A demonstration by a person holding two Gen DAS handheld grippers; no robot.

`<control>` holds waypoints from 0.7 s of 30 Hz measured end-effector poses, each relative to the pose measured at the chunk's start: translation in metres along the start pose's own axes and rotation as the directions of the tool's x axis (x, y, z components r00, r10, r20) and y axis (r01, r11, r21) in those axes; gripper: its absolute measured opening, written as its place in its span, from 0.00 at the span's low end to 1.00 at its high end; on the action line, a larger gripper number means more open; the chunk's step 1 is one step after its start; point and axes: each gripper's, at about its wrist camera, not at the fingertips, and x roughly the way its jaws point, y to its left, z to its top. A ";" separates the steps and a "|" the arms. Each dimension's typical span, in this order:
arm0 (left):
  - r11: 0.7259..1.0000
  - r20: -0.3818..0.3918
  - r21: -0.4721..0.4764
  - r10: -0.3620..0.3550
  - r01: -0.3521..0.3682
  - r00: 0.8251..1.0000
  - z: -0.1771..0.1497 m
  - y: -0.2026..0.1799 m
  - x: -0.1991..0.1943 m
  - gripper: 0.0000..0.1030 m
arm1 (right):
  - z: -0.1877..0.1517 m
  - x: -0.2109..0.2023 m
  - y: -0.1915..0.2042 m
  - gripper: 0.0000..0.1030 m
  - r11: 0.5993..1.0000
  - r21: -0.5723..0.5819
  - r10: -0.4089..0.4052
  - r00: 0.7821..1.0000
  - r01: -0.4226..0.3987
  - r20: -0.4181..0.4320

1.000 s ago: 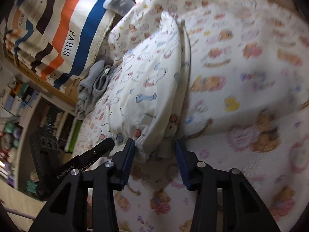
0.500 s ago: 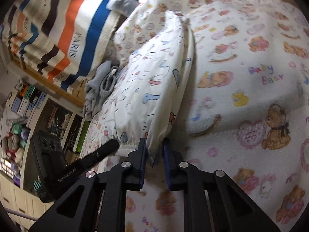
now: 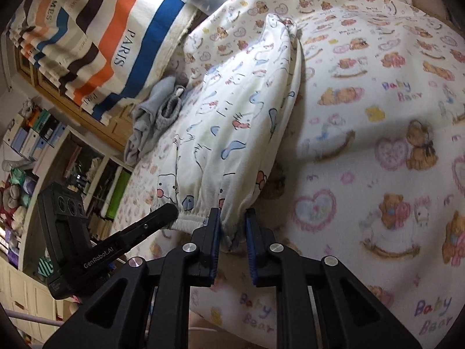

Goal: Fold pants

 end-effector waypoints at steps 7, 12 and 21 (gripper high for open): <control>0.995 0.140 0.001 0.097 -0.098 0.985 0.009 0.007 -0.028 0.43 | 0.005 -0.026 0.001 0.18 0.984 -0.048 -0.164 0.977 0.172 0.137; 0.996 0.203 0.061 0.058 -0.071 0.977 0.030 -0.009 -0.029 0.39 | 0.020 -0.039 0.030 0.18 0.949 -0.175 -0.199 0.930 0.261 0.308; 0.997 0.080 0.037 0.060 -0.063 0.995 0.035 0.002 0.018 0.24 | 0.032 0.022 0.034 0.18 0.958 -0.209 -0.168 0.975 0.196 0.143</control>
